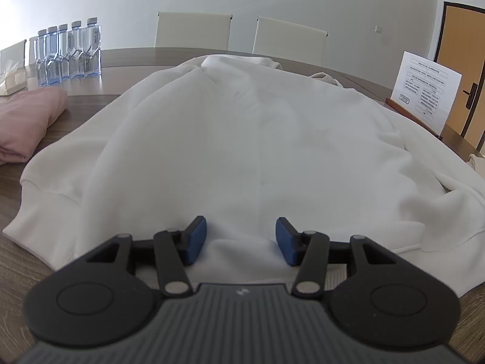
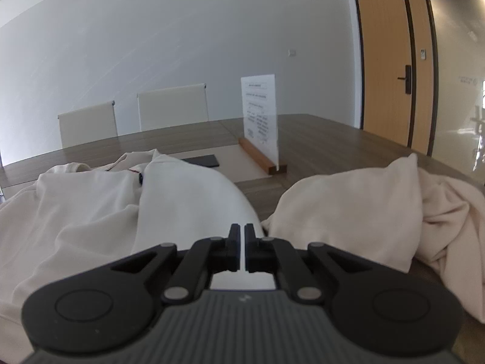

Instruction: Fold clothes

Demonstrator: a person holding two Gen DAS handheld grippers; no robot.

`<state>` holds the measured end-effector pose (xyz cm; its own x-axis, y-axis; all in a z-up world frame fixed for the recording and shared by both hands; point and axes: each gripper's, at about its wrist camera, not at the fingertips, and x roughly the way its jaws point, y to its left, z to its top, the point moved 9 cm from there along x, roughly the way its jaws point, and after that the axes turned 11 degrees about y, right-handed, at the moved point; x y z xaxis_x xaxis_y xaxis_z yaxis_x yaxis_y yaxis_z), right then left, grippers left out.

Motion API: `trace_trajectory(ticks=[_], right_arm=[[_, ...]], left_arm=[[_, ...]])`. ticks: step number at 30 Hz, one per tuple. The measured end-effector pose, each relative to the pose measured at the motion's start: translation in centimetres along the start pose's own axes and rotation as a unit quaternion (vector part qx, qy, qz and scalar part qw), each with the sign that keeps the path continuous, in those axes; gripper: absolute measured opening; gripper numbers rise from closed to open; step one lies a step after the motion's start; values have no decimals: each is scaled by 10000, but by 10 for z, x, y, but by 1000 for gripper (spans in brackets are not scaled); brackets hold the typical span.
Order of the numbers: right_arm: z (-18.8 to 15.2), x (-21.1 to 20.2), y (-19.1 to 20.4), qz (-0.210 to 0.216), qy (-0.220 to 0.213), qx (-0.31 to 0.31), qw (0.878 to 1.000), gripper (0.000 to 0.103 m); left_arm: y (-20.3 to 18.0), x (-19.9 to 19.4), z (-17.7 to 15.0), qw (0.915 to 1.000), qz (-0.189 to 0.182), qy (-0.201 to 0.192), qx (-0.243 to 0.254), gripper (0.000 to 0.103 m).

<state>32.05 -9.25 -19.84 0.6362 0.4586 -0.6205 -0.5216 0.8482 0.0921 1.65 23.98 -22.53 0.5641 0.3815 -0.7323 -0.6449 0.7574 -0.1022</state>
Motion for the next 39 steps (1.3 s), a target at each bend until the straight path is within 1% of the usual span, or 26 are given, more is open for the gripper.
trace_trajectory(ticks=[1,2,4,5,7,9,13,17,20,24,30,35,38,39], right_arm=[[-4,4,3,117,94,18,9999,11],[-8,7,5,235,187,35,9995,15],[-23,14,17,401,382,33,9985,32],[-30,17,22,479,464,34,9978,36],[-44,20,35,601,602,19,9964,51],[-54,21,46,658,660,-34,9956,57],[-61,22,54,565,684,-114,9960,61],[-67,23,45,502,726,-14,9961,65],[-70,26,28,430,772,128,9960,65],[-74,30,16,409,826,244,9954,65],[-74,33,10,487,839,346,9947,65],[-76,34,12,486,777,295,9954,65],[-77,33,16,494,759,254,9956,61],[-77,33,18,518,764,246,9954,53]], left_arm=[[0,0,0,10000,4,-3,2,49],[0,0,0,10000,9,-7,4,49],[-1,0,-1,10000,25,-15,31,50],[-1,0,-1,10000,35,-20,50,50],[-2,0,-1,9999,54,-28,88,52],[-2,0,-1,9999,75,-33,107,52],[-2,-1,-1,9999,77,-32,108,53],[-1,-1,-1,9998,111,-39,139,53],[-2,0,-1,9997,141,-39,170,54],[-3,0,-1,9996,163,-38,209,56],[-4,0,-1,9995,175,-30,242,57],[-5,0,-2,9994,198,-34,272,58],[-5,0,-2,9994,207,-37,290,59],[-5,0,-2,9993,212,-36,299,59]])
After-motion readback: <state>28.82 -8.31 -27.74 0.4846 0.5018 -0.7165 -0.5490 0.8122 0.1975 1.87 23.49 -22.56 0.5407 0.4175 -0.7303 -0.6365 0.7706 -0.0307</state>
